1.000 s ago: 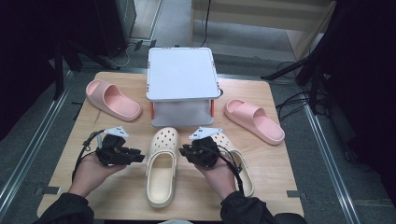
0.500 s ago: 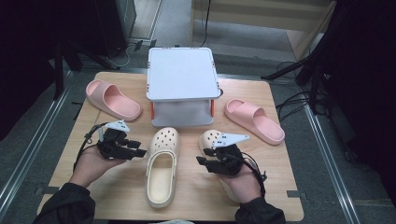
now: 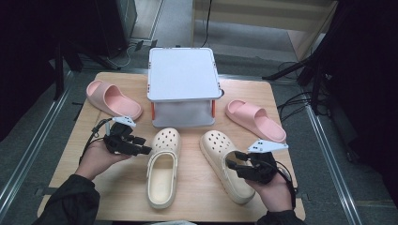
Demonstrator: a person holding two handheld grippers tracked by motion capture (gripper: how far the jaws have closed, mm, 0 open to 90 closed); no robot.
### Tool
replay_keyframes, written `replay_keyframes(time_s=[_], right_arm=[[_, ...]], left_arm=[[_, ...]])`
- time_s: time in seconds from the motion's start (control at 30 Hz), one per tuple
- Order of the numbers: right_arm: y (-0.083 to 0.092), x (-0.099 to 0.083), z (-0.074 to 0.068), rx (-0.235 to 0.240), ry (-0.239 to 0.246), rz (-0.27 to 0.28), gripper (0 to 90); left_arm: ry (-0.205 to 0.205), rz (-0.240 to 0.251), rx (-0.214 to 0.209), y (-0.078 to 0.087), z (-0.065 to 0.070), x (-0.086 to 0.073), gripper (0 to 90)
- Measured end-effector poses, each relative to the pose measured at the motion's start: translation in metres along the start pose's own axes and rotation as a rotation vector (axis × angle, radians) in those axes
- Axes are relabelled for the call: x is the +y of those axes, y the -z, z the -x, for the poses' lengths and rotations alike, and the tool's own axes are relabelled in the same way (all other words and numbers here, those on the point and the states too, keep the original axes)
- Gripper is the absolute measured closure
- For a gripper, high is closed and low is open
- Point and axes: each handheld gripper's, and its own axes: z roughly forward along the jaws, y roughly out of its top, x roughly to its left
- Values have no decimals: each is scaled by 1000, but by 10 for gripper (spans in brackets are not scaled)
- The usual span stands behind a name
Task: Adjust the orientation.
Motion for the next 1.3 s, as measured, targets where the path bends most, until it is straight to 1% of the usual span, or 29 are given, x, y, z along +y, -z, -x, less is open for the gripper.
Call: replay_keyframes(time_s=[0.17,0.27,0.33,0.4,0.47,0.53,0.63,0.73,0.77,0.83,0.87,0.93,0.97,1.03,1.07,1.13,1.27,1.3], right_arm=[[7,-9,12,-42,-19,-20,504],[9,-14,20,-65,-23,-38,483],[7,-16,23,-71,-28,-54,473],[2,-18,27,-86,-21,-89,472],[-2,-19,30,-87,-17,-107,473],[-7,-19,32,-86,-11,-125,472],[-16,-19,36,-85,-14,-150,480],[-24,-19,41,-76,-17,-169,503],[-27,-18,42,-74,-19,-175,523],[-30,-18,43,-70,-26,-178,601],[-30,-17,42,-72,-41,-177,636],[-30,-16,43,-97,-75,-178,712],[-30,-15,43,-104,-87,-179,720],[-30,-15,44,-102,-98,-178,734],[-30,-14,44,-110,-113,-178,740],[-30,-11,43,-115,-129,-179,750],[-29,-3,39,-118,-165,-163,760],[-30,-1,37,-118,-158,-155,762]], left_arm=[[1,-5,-6,-2,-1,3,450],[-2,-7,-8,-3,-2,3,448],[-2,-9,-9,-4,-2,3,446],[-8,-15,-7,-4,-2,3,442],[-8,-16,-5,-4,-2,3,438],[2,-8,-4,-5,-1,2,437],[-2,-14,-2,-4,0,1,436],[0,-14,-2,-4,0,0,434],[2,-14,-3,-5,0,0,431],[3,-18,-2,-5,0,0,424],[1,-22,-3,-6,0,-1,424],[-1,-25,2,-5,1,-1,424],[-3,-23,2,-5,1,-2,423],[-4,-23,6,-4,1,-3,424],[-4,-23,6,-4,1,-3,424],[5,-17,11,-2,1,-5,424],[8,-12,12,0,2,-7,424],[6,-13,12,0,2,-8,424]])
